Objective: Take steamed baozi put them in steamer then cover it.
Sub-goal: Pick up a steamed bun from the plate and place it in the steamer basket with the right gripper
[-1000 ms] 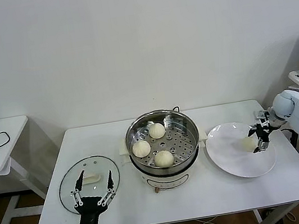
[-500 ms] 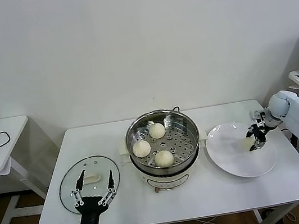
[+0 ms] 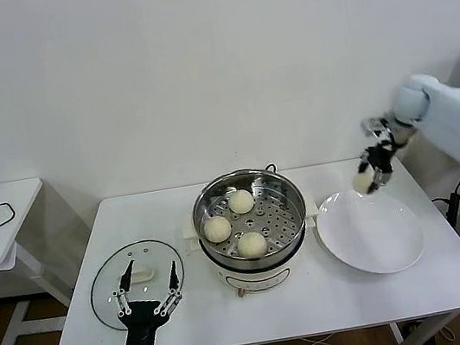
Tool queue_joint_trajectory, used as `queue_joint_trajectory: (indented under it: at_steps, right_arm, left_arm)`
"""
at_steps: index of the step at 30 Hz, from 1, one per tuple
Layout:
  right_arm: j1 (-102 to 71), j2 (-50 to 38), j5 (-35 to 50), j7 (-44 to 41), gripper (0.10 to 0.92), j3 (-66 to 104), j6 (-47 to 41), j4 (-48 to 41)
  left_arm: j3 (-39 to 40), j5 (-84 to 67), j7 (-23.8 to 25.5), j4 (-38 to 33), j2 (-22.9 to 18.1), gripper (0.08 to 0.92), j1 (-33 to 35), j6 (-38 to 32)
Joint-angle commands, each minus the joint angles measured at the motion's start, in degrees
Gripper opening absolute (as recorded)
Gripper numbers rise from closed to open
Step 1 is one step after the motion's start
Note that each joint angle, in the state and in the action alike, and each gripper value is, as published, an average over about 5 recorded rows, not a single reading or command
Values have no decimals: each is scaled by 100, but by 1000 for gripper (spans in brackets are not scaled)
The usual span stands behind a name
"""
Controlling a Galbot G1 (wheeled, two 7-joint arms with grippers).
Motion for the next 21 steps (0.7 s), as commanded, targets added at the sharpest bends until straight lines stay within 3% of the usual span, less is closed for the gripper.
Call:
queue_joint_trajectory:
  at_steps: [1, 6, 21]
  right_arm:
    - [1540, 824, 1582, -49, 645, -1561, -469, 1305]
    - [1481, 1317, 1844, 263, 641, -1688, -653, 1574]
    - [583, 1994, 1523, 922, 636, -1850, -834, 1489]
  left_arm:
    - [0, 3, 2, 9, -7, 823, -50, 24]
    - [0, 5, 2, 30, -22, 823, -51, 11]
    - [-74, 4, 1, -5, -78, 823, -21, -10]
